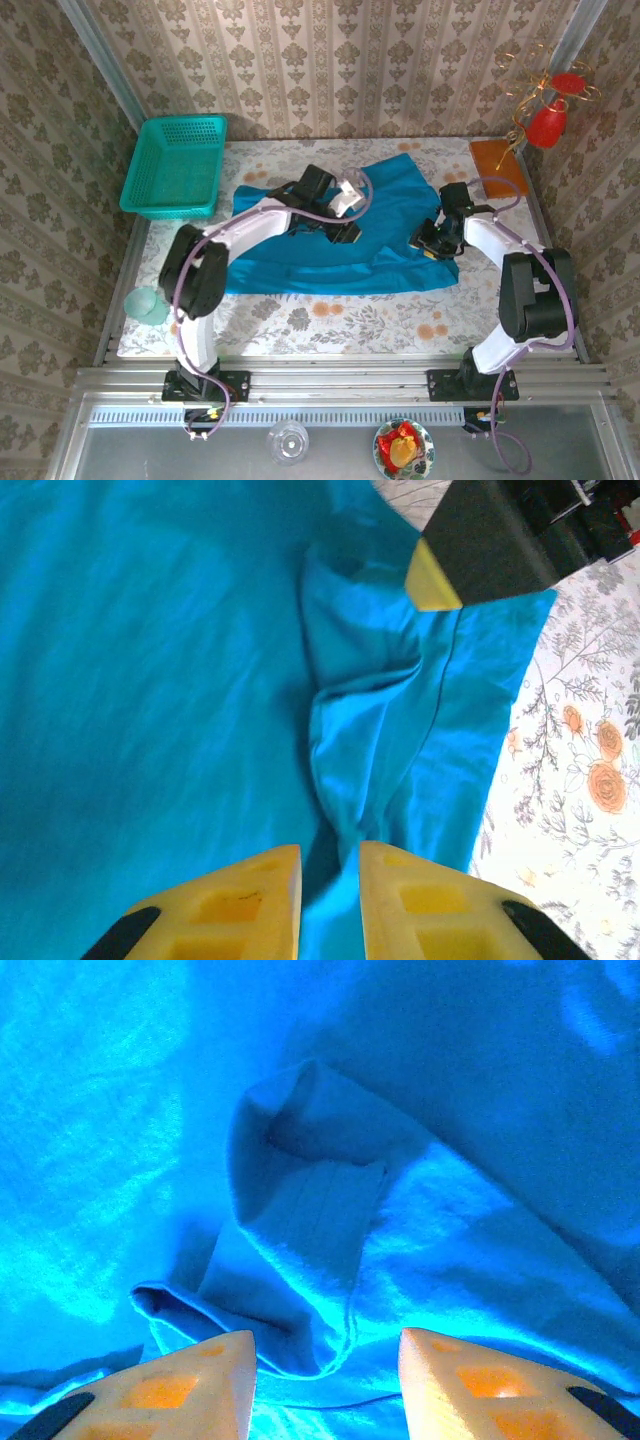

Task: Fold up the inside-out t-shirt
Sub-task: Smooth out the T-shirt at the center of the table.

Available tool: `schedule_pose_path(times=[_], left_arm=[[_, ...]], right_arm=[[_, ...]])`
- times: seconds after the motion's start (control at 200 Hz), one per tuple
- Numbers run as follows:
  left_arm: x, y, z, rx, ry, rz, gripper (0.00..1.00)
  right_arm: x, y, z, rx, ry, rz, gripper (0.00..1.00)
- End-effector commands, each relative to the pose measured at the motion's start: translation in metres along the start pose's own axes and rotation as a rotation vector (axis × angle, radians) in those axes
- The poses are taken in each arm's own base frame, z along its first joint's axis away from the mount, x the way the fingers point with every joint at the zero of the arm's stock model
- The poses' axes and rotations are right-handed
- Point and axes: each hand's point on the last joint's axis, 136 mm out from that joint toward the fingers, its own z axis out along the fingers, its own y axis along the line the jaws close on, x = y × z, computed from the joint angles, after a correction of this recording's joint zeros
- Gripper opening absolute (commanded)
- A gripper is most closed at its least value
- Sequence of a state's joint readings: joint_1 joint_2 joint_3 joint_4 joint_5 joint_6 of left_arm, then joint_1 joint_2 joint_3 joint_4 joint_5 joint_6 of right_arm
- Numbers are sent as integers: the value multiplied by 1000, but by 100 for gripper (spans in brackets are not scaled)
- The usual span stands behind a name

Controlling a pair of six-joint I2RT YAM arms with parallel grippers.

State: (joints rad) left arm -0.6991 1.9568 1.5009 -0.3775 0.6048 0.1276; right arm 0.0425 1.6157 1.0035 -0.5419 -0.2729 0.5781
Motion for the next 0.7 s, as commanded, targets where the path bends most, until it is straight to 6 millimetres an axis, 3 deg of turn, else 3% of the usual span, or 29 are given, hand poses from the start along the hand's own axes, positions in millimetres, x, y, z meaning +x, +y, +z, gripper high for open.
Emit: schedule_pose_path(times=[0.0,0.345,0.69], left_arm=[[-8,-25,19,154,2,196,22],[6,-31,77,235,104,431,26],[12,-19,104,229,157,500,29]], right_arm=[[5,-1,5,-27,39,2,42],[7,-6,9,-36,54,21,42],[4,4,21,-100,66,49,42]])
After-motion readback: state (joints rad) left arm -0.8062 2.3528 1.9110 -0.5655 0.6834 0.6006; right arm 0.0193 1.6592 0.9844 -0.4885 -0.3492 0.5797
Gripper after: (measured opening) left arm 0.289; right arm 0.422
